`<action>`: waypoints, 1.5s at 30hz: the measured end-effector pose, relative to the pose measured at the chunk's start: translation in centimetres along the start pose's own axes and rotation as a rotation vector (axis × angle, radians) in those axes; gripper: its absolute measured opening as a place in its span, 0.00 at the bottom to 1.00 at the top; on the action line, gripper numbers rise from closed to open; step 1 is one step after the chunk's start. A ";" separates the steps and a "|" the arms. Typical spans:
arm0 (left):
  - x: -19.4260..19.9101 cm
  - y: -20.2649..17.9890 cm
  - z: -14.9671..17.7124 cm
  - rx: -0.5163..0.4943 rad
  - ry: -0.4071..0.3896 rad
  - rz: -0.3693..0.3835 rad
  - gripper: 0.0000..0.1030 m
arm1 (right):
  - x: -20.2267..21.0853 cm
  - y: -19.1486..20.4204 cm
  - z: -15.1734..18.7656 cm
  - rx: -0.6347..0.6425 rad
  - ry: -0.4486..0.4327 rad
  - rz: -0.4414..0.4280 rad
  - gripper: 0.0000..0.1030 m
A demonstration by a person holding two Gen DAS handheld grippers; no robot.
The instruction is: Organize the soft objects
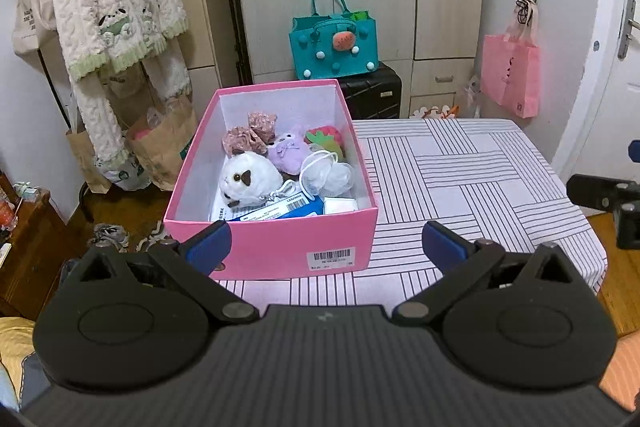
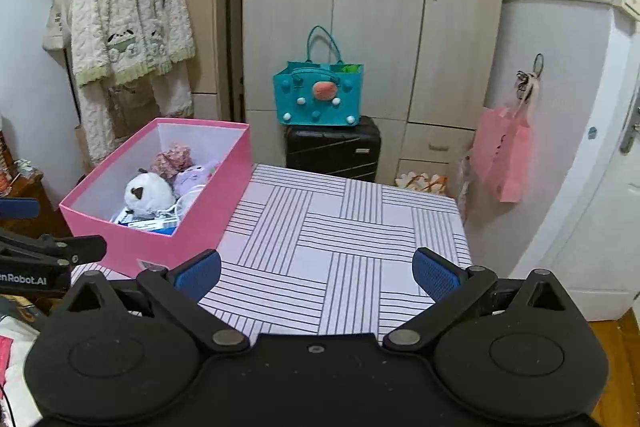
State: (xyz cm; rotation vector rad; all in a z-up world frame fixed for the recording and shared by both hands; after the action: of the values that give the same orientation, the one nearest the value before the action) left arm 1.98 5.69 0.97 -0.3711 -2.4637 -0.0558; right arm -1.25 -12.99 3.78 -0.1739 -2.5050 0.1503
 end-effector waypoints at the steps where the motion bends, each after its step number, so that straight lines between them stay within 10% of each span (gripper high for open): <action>1: 0.1 0.0 0.1 0.000 -0.008 -0.005 1.00 | 0.1 0.0 0.1 -0.001 -0.003 0.005 1.00; 45: -0.4 -0.4 2.0 0.022 -0.146 -0.055 1.00 | 0.3 -0.5 2.2 -0.012 -0.128 0.073 1.00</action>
State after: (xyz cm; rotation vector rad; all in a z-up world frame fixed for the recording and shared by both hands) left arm 0.97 5.43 -0.80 -0.3076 -2.6164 -0.0257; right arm -2.80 -13.58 2.26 -0.2688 -2.6290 0.1817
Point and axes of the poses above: each gripper's, at about its wrist camera, not at the fingertips, and x roughly against the way its jaws point, y to its left, z to its underside, the point moved 3 cm from there along -x, roughly the way its jaws point, and after that the axes turned 8 degrees about z, right-handed, at the moved point
